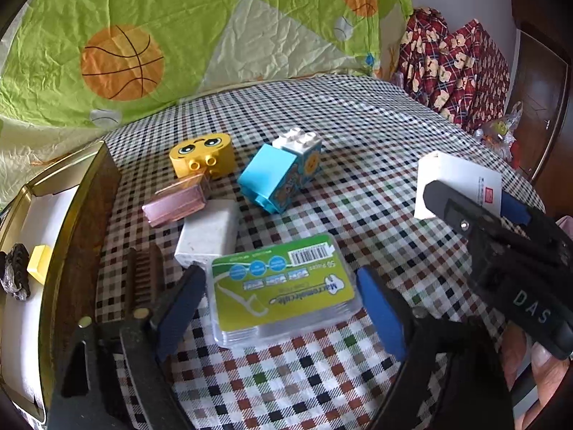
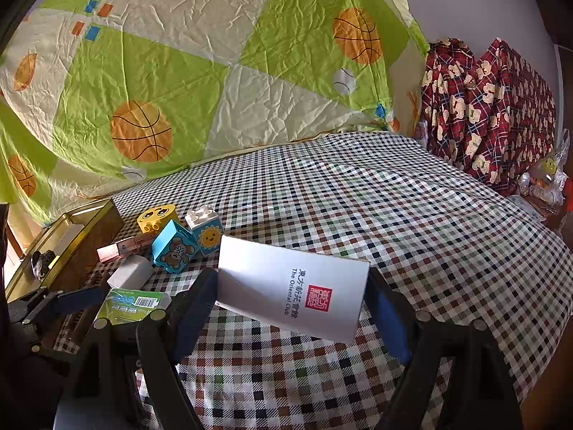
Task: Organize rigid objects
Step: 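Grasp the green-labelled plastic box with the left gripper while the right holds the booklet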
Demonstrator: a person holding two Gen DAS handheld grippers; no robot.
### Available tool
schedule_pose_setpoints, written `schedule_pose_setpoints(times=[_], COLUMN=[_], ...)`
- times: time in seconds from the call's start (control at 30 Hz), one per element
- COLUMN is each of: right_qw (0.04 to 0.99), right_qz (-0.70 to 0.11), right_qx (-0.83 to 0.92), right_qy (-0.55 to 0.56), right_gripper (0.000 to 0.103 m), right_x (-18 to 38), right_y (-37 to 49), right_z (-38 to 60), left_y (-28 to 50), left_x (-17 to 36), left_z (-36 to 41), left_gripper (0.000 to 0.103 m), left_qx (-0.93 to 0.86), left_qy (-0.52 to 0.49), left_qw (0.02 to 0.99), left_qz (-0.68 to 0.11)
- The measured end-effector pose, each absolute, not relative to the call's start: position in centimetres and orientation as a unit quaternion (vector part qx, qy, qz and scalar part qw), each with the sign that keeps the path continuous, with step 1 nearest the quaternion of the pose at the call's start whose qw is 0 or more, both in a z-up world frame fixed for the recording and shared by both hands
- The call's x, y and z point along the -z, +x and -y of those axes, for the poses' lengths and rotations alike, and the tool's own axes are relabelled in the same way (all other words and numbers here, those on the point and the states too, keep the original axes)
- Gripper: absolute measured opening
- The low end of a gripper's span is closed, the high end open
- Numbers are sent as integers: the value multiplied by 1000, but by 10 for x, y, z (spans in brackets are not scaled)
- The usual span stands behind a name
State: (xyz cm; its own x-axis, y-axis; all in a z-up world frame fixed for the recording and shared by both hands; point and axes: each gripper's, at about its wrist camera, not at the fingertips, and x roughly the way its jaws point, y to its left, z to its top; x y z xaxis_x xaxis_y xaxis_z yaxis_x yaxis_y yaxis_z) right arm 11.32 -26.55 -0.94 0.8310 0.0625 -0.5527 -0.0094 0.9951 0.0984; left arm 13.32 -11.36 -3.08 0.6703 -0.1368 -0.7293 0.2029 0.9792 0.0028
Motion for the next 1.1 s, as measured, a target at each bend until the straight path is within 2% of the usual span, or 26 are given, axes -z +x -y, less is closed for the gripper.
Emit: schedule_pose_setpoints(times=[0.17,0.2,0.23,0.27,0.4,0.5,0.57,0.67,0.77,1.1], right_qw=[955,955,956,956,957,956,956,956,956,956], right_qz=[-294,-293,-292,-290,-288,-290,-291,-290,-290,-289], right_qx=[-25,-25,-25,-26,-26,-25,-26,-28,-31,-33], right_qy=[37,37,36,36,30,28,29,29,30,46], right_gripper=[83,83,83,83,83,83,83,83,83,83], right_x=[10,10,10,10,9,10,10,10,10,10], right_y=[113,113,113,112,111,111,112,112,112,111], right_z=[262,262,262,262,260,259,259,260,260,264], left_y=[118,115,115,117,122,122,119,115,127,129], left_x=[22,20,20,20,21,21,19,16,24,27], left_z=[110,108,107,105,95,97,94,90,92,87], left_gripper=[81,74,41,26,26,36,77,102,102,102], left_qx=[77,78,84,85,101,97,87,83,99,67], left_qy=[46,43,39,33,0,0,-7,-13,-10,-14], left_qw=[934,938,938,937,933,934,937,941,925,925], left_qz=[-345,-336,-335,-336,-346,-345,-340,-327,-367,-373])
